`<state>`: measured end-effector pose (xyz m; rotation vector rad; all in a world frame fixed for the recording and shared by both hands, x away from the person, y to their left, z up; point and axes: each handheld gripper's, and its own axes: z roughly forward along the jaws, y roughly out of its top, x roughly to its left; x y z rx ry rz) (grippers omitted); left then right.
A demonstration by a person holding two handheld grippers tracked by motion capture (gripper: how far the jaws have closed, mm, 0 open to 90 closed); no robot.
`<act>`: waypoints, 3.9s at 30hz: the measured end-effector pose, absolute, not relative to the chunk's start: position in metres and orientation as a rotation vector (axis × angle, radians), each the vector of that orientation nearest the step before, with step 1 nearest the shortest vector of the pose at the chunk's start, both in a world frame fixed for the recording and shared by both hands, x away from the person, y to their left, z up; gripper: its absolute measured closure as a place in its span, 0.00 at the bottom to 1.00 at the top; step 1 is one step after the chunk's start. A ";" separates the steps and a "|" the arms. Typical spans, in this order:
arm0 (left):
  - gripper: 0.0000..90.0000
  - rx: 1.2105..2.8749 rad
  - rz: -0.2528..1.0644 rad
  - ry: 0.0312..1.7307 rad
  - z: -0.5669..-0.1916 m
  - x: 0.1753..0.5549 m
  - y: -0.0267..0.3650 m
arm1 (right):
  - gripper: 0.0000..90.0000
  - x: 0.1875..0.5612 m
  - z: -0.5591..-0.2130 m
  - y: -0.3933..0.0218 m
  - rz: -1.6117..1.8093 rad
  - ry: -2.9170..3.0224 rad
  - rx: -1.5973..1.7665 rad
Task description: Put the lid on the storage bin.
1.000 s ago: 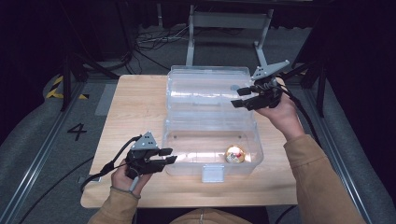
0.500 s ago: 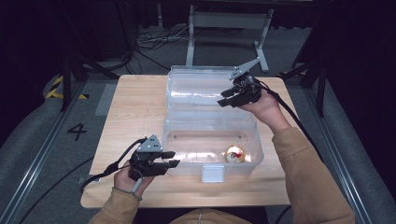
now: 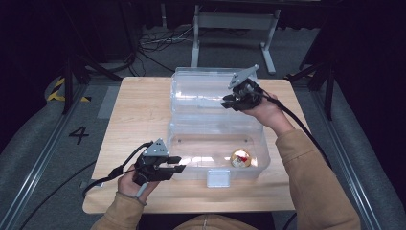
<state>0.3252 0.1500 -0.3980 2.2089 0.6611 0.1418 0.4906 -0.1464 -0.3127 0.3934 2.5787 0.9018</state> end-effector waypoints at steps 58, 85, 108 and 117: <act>0.78 2.349 0.107 0.621 -0.420 0.333 0.110 | 0.88 0.459 -0.300 -0.153 0.955 2.665 0.360; 0.77 2.339 0.129 0.622 -0.421 0.331 0.110 | 0.87 0.430 -0.298 -0.156 0.955 2.695 0.280; 0.77 2.342 0.125 0.622 -0.421 0.331 0.110 | 0.87 0.407 -0.302 -0.158 0.944 2.684 0.255; 0.77 2.340 0.124 0.622 -0.421 0.331 0.110 | 0.86 0.400 -0.305 -0.158 0.949 2.678 0.266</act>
